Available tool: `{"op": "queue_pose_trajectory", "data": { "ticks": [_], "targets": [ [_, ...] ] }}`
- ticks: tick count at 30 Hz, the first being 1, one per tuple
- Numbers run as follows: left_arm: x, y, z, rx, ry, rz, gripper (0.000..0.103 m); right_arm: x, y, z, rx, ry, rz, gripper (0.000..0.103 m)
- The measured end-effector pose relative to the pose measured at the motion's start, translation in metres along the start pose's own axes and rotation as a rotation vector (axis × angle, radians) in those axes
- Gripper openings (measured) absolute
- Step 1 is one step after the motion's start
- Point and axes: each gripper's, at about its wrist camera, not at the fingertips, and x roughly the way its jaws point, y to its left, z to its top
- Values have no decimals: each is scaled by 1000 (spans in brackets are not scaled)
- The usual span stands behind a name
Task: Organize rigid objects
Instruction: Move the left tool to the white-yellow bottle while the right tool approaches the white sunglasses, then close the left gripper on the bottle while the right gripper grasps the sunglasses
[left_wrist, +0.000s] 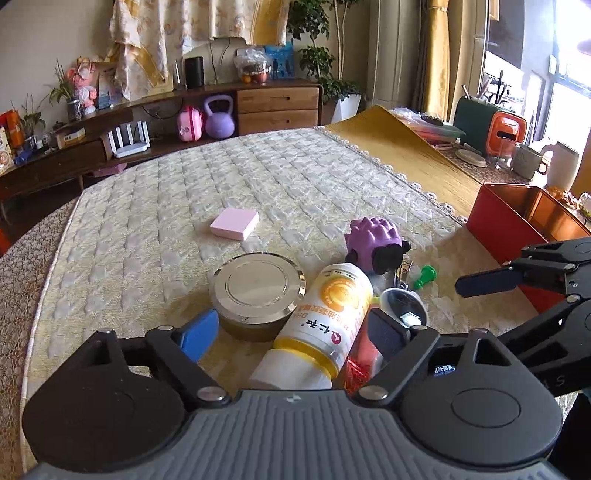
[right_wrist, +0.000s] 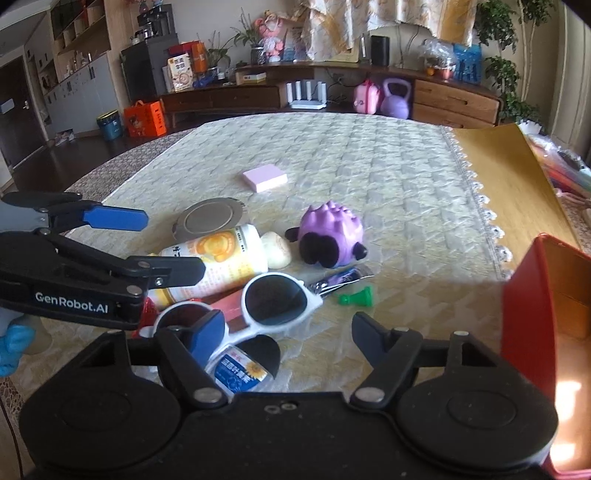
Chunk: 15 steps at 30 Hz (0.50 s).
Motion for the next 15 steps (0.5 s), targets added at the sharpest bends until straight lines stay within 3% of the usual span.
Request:
{"op": "queue_pose_trajectory", "data": {
  "ticks": [1,3,15],
  "targets": [
    [1,1,0,-8,4,-8,85,2,-1,1,4,0,7,75],
    [5,4,1,-24,21,-25,71,5,-3,3,16,6,25,74],
    [11,7,-1,-39,64,-79,59,10,-7,5,2,19,86,67]
  ]
}}
